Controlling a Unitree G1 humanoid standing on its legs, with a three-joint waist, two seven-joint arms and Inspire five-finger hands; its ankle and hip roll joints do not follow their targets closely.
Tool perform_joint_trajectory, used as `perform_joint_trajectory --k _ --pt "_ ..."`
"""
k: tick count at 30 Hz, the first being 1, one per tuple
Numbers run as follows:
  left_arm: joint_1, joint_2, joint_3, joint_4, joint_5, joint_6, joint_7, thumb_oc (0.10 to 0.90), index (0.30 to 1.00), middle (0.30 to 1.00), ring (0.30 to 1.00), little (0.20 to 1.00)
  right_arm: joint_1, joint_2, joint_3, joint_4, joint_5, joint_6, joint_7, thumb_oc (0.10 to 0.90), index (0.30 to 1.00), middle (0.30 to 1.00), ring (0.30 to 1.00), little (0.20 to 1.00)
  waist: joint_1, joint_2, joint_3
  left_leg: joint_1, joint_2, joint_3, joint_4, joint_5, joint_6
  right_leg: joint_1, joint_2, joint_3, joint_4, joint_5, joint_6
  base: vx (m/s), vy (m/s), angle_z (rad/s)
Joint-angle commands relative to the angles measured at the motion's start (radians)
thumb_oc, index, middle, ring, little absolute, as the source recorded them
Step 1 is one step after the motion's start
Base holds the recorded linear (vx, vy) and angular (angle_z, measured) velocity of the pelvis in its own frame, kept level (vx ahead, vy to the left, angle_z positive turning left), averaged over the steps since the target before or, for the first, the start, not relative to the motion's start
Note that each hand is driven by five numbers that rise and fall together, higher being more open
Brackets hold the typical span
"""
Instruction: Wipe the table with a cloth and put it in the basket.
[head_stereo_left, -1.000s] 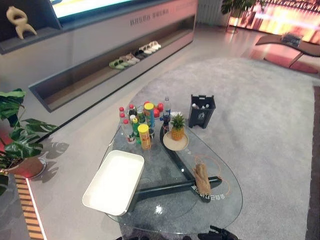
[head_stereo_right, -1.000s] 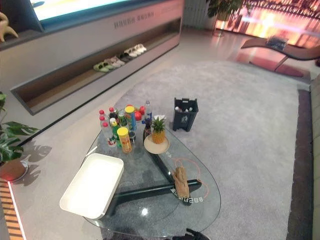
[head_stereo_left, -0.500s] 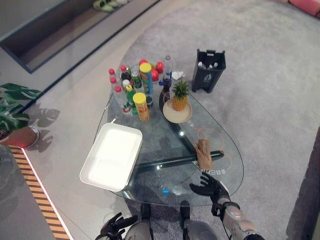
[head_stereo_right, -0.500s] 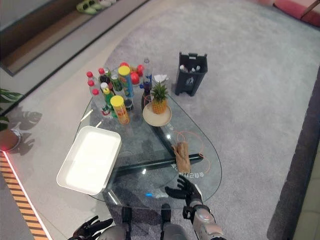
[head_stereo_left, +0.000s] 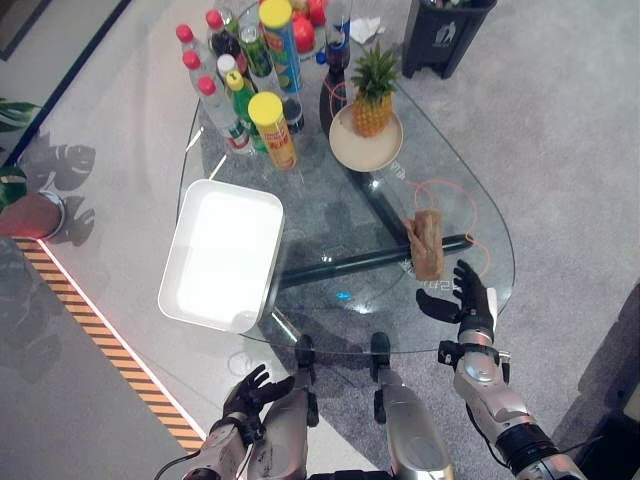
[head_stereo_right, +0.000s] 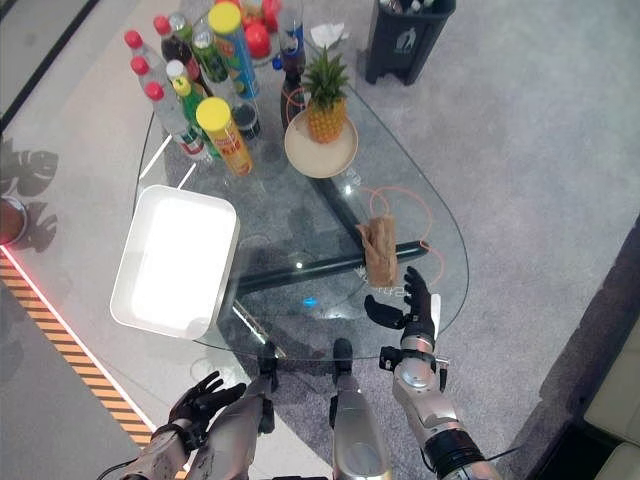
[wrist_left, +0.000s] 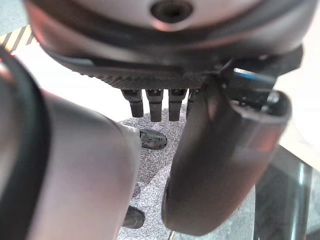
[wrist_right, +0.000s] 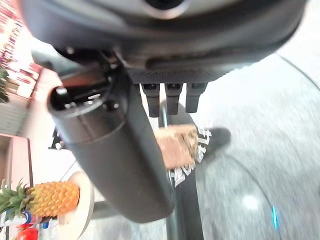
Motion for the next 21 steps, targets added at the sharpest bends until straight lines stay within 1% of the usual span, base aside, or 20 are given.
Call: perform_joint_trajectory --k 1,5,7,13,21 --pt "0.067 0.003 -0.030 -0.008 -0.037 -0.012 0.036 0.800 0.900 0.900 0.900 0.900 -0.011 -0.062 -0.057 -0.197 -0.100 -0.042 -0.137 0.800 0.900 0.900 0.900 0.900 -0.013 -0.022 -0.013 -0.088 -0.065 0.020 0.179 -0.104 0.024 -0.087 0.007 -0.052 0.113 -0.024 -0.025 -0.04 0.040 -0.01" --pt "0.054 0.005 -0.036 -0.018 -0.048 -0.010 0.045 0.800 0.900 0.900 0.900 0.900 -0.047 -0.079 -0.065 -0.224 -0.129 -0.033 -0.200 0.800 0.900 0.900 0.900 0.900 -0.015 -0.020 0.012 -0.126 -0.064 0.027 0.200 -0.105 0.024 -0.123 0.005 -0.051 0.129 -0.022 -0.025 -0.01 0.008 0.00" --pt "0.043 0.006 -0.040 -0.036 -0.062 0.000 0.064 0.800 0.900 0.900 0.900 0.900 -0.079 -0.090 -0.067 -0.240 -0.135 -0.029 -0.225 0.800 0.900 0.900 0.900 0.900 -0.014 -0.018 0.012 -0.169 -0.066 0.031 0.223 -0.107 0.024 -0.164 0.004 -0.049 0.145 -0.021 -0.026 0.00 0.011 -0.05" --pt "0.033 0.008 -0.047 -0.070 -0.066 0.018 0.097 0.800 0.900 0.900 0.900 0.900 -0.129 -0.104 -0.072 -0.267 -0.133 -0.009 -0.267 0.800 0.900 0.900 0.900 0.900 -0.011 -0.012 0.012 -0.248 -0.068 0.033 0.261 -0.107 0.023 -0.242 -0.003 -0.052 0.177 -0.016 -0.026 0.01 0.002 0.01" --pt "0.024 0.011 -0.066 -0.113 -0.100 0.040 0.134 0.800 0.900 0.900 0.900 0.900 -0.194 -0.095 -0.064 -0.300 -0.147 0.022 -0.305 0.800 0.900 0.900 0.900 0.900 -0.008 -0.007 0.012 -0.356 -0.074 0.031 0.297 -0.101 0.025 -0.357 -0.006 -0.050 0.217 -0.008 -0.023 0.02 0.007 0.04"
